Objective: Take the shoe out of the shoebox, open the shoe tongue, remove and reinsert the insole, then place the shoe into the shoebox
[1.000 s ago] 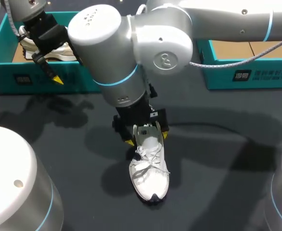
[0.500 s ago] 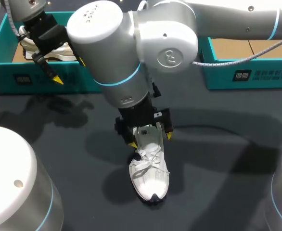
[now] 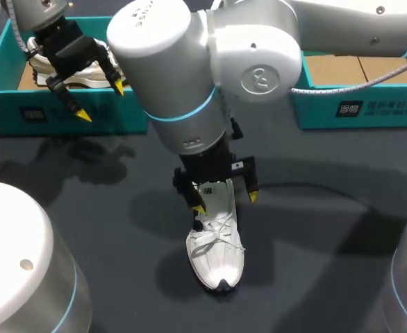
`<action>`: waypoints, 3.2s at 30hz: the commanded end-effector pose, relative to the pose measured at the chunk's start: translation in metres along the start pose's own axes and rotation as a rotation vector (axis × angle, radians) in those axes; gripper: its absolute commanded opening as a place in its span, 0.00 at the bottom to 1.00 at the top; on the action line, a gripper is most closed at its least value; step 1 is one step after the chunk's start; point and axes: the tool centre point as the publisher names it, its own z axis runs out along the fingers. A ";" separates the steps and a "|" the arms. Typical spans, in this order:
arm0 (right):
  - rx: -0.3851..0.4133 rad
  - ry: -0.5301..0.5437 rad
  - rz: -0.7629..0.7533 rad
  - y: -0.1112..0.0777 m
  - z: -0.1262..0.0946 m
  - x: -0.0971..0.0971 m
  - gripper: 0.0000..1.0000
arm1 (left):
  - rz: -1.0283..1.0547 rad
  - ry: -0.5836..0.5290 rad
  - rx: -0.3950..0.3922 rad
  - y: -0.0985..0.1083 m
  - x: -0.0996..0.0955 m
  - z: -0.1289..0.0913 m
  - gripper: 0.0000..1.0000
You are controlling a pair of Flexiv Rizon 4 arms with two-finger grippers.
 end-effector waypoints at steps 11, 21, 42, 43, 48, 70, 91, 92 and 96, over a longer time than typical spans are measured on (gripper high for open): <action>-0.045 0.040 -0.018 -0.005 -0.008 0.016 0.44 | 0.001 0.000 -0.002 0.000 0.000 0.000 1.00; -0.041 0.074 -0.019 0.001 0.002 0.032 0.40 | 0.001 0.000 -0.002 0.000 0.000 0.000 1.00; -0.040 0.126 -0.032 0.051 0.051 0.039 0.26 | 0.001 0.000 -0.002 0.000 0.000 0.000 1.00; -0.040 0.127 -0.033 0.052 0.051 0.039 0.26 | 0.001 0.000 -0.002 0.000 0.000 0.000 1.00; -0.109 0.094 -0.018 0.043 0.028 0.035 0.27 | 0.001 0.000 -0.002 0.000 0.000 0.000 1.00; -0.061 0.162 -0.075 0.071 0.076 0.029 0.20 | 0.001 0.000 -0.002 0.000 0.000 0.000 1.00; -0.347 0.163 -0.574 0.065 -0.012 0.008 0.47 | 0.001 0.000 -0.002 0.000 0.000 0.000 1.00; -0.350 0.165 -0.598 0.067 -0.013 0.009 0.56 | 0.001 0.000 -0.002 0.000 0.000 0.000 1.00; -0.388 0.175 -0.723 0.076 -0.019 0.008 1.00 | 0.001 0.000 -0.002 0.000 0.000 0.000 1.00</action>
